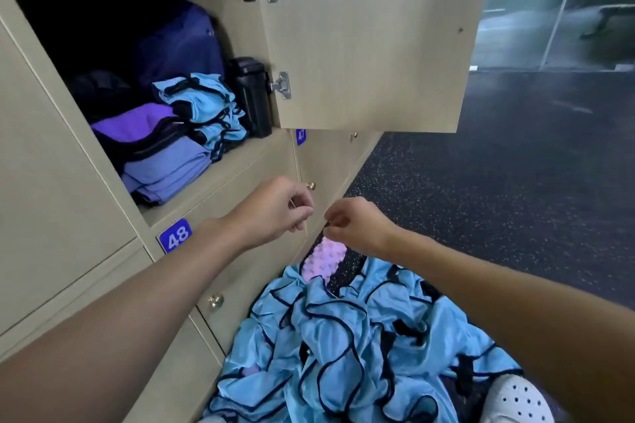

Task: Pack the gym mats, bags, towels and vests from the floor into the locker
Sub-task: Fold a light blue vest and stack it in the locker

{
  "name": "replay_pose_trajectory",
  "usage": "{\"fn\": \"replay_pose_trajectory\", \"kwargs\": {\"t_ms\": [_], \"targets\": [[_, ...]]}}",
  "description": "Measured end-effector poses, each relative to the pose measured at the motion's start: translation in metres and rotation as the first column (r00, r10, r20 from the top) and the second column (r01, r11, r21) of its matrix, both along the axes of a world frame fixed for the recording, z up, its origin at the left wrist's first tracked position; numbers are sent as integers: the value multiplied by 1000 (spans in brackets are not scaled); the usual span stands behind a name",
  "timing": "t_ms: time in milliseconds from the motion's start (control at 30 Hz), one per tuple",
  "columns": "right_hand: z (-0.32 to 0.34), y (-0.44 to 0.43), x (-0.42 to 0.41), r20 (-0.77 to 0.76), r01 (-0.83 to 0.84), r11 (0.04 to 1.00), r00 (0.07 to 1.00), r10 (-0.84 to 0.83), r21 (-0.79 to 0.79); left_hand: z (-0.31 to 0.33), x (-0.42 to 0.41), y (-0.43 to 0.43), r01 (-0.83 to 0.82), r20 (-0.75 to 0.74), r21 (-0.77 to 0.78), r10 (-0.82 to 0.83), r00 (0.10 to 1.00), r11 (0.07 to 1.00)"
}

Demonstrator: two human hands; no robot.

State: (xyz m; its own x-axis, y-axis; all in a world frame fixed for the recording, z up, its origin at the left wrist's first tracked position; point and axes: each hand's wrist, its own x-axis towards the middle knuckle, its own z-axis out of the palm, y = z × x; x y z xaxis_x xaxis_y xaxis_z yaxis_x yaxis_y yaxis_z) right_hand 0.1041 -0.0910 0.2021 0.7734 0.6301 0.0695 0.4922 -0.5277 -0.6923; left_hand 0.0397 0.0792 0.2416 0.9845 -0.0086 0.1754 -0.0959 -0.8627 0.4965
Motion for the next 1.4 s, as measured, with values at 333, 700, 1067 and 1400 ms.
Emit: {"fn": "replay_pose_trajectory", "kwargs": {"t_ms": [333,700,1067,1400], "targets": [[-101,16,35,-65,-8,982,998,-4,-190,-125,40,33,49,-296,231,22,955,972],[-262,55,62,-216,-1,975,975,-48,-221,-290,92,74,337,-468,337,-154,870,879],[-293,64,66,-353,112,991,926,-130,-73,-316,102,83,387,-160,317,-354,922,866],[-185,64,51,-256,259,932,947,-194,253,-176,107,54,224,-90,182,-211,973,957]]}}
